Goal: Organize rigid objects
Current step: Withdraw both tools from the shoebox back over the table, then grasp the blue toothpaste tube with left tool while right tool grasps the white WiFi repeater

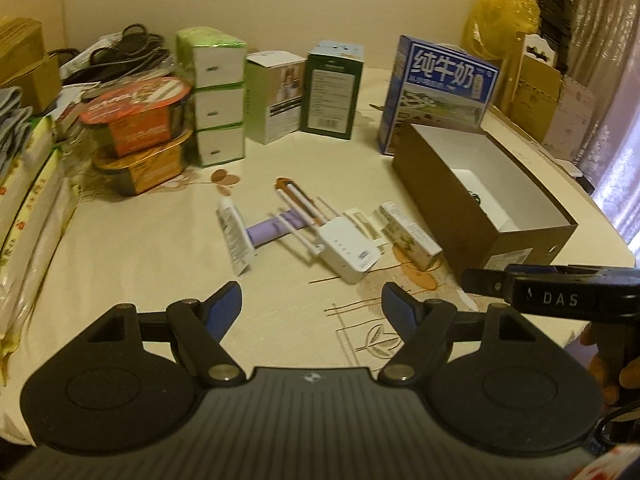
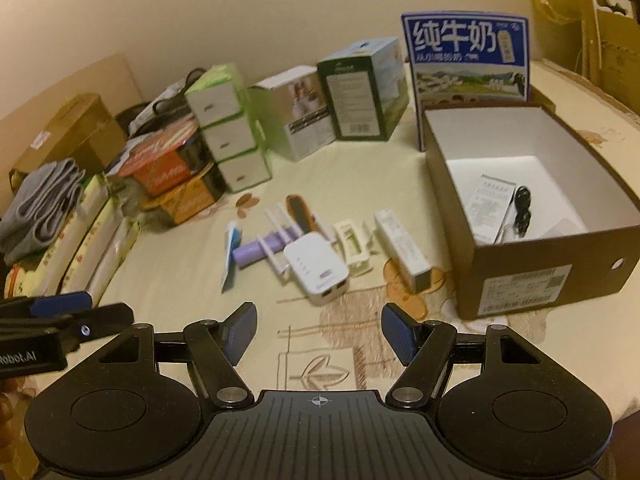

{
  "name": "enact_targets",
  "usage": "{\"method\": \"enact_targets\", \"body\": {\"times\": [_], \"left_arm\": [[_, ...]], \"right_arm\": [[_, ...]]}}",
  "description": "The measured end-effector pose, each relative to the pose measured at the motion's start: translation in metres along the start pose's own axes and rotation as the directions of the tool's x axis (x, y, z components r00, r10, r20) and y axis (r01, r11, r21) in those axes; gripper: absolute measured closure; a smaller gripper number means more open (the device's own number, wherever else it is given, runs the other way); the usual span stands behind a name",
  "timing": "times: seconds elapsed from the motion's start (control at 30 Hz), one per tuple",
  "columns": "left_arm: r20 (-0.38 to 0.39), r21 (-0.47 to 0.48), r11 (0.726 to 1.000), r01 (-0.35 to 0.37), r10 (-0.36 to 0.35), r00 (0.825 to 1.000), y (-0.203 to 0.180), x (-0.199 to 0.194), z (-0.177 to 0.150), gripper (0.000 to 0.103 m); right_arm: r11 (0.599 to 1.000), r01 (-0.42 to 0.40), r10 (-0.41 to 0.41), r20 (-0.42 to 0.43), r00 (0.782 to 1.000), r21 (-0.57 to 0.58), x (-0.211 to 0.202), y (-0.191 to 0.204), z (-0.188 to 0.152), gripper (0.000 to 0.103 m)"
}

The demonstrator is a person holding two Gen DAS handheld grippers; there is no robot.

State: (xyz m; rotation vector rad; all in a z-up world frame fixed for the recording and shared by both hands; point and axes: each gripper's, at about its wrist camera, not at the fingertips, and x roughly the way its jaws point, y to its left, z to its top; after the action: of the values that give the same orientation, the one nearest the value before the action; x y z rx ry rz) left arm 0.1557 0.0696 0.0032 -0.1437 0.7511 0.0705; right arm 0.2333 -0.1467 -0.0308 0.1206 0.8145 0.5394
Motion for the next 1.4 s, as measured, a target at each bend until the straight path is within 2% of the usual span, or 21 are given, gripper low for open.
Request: {"method": "enact_targets", "body": {"times": [0.33, 0.77, 1.23, 1.4], "left_arm": [[-0.014, -0.011, 1.0, -0.026, 0.026, 1.0, 0.007, 0.0, -0.006, 0.029], [-0.075, -0.019, 0.999, -0.04, 0.038, 0.996, 0.007, 0.026, -0.01, 0.029], [-0.133, -0.055, 0.997, -0.056, 0.048, 0.99, 0.02, 0.071, -0.012, 0.03], [-0.146, -0.069, 0.996, -0.059, 0.049, 0.988, 0.027, 0.09, -0.009, 0.034]], "right_arm": [[1.0, 0.008, -0.008, -0.027, 1.0, -0.007, 0.007, 0.0, -0.006, 0.037], [1.0, -0.003, 0.003, -0.036, 0.999, 0.001, 0.022, -0.012, -0.009, 0.037], [0.99, -0.065, 0.058, -0.064, 0.996, -0.124, 0.071, -0.007, -0.008, 0.037], [0.984, -0.086, 0.074, -0.076, 0.994, -0.154, 0.094, -0.007, 0.0, 0.037]]}}
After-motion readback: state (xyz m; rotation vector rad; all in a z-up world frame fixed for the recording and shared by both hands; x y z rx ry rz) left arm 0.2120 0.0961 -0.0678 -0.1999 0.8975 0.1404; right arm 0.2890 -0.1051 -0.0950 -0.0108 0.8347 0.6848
